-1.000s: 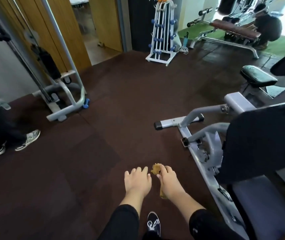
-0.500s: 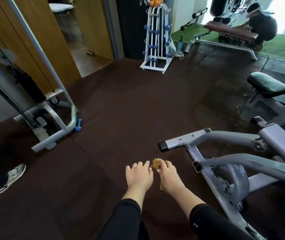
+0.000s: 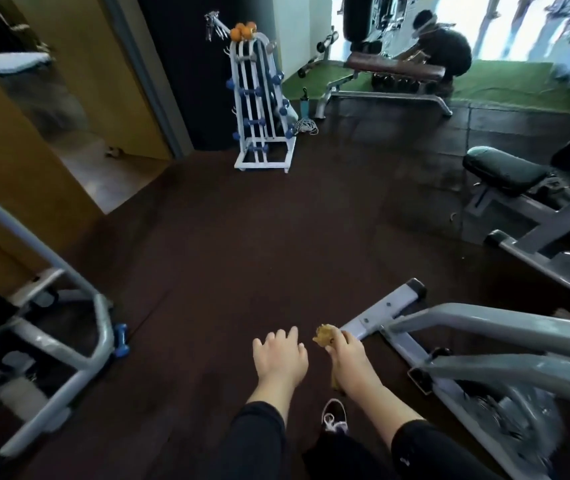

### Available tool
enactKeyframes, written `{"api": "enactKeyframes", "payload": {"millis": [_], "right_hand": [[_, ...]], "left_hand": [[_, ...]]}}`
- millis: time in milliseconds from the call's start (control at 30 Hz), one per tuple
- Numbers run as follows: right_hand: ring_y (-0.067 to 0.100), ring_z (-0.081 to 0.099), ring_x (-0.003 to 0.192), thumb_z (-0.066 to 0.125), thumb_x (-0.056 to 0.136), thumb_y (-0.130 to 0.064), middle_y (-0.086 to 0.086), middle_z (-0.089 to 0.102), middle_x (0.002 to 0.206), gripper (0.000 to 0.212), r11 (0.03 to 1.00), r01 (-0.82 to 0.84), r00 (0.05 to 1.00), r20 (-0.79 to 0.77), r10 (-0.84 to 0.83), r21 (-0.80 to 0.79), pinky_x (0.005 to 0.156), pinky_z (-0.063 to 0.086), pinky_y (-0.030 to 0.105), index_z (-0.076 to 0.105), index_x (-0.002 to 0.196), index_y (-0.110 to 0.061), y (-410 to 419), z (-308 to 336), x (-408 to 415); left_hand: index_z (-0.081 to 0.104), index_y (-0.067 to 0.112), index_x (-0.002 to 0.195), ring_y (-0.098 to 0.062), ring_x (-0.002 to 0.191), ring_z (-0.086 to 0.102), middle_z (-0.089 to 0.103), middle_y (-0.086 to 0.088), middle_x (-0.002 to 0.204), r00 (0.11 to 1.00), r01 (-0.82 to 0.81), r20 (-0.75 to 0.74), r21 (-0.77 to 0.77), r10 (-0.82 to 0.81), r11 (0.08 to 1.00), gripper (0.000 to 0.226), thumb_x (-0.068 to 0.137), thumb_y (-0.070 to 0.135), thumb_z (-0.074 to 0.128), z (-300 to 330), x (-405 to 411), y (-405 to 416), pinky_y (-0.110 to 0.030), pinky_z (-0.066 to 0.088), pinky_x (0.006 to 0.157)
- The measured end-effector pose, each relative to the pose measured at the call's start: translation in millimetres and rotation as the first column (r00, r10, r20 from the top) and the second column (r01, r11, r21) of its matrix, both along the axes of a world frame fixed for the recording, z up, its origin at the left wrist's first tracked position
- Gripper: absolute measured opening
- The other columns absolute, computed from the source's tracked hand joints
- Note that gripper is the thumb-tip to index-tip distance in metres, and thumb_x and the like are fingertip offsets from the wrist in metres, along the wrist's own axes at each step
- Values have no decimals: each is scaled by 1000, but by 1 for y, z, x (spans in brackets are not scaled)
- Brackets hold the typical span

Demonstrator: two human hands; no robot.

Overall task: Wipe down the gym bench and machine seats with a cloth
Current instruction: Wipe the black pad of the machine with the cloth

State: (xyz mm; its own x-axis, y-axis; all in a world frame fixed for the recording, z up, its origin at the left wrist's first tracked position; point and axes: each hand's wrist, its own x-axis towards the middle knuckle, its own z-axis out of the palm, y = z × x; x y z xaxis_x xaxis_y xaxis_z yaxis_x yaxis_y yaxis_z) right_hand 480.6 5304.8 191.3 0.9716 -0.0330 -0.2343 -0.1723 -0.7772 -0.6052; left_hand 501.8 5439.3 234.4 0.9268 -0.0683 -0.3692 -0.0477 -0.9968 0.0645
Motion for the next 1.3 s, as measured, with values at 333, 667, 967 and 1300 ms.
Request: {"api": "enactKeyframes", "payload": {"millis": [333,667,967,1300], "right_hand": [[22,44,114,38,100,-24,3,39,136,41,998,41,998,47,-38,-49,96,36,26,33,141,-18,-35,-3,230],[22,43,113,38,100,-24,5,40,135,42,988,141,988,65,-137,-57,97,40,29,33,141,-18,-73,6,407],[24,44,114,53,89,-10,4,38,134,59,948,306,952,14,-306,-84,98,41,27,29,142,-19,-97,2,583],[24,46,114,40,96,-14,5,41,133,49,820,568,823,72,-564,-68,102,33,25,29,144,-14,-135,11,693]], "left_hand": [[32,28,148,-21,130,42,49,2,141,996,88,26,1,-88,996,48,102,39,29,2,238,-36,-43,28,106],[32,28,148,-21,129,43,49,2,140,981,189,49,-33,-188,981,48,101,38,30,11,424,-81,-43,28,104],[31,28,149,-21,131,42,48,2,142,912,408,41,13,-408,913,49,102,40,29,7,624,-116,-43,27,106],[32,28,148,-22,130,43,49,1,142,776,629,20,24,-630,777,48,101,41,28,11,763,-181,-46,27,105]]}}
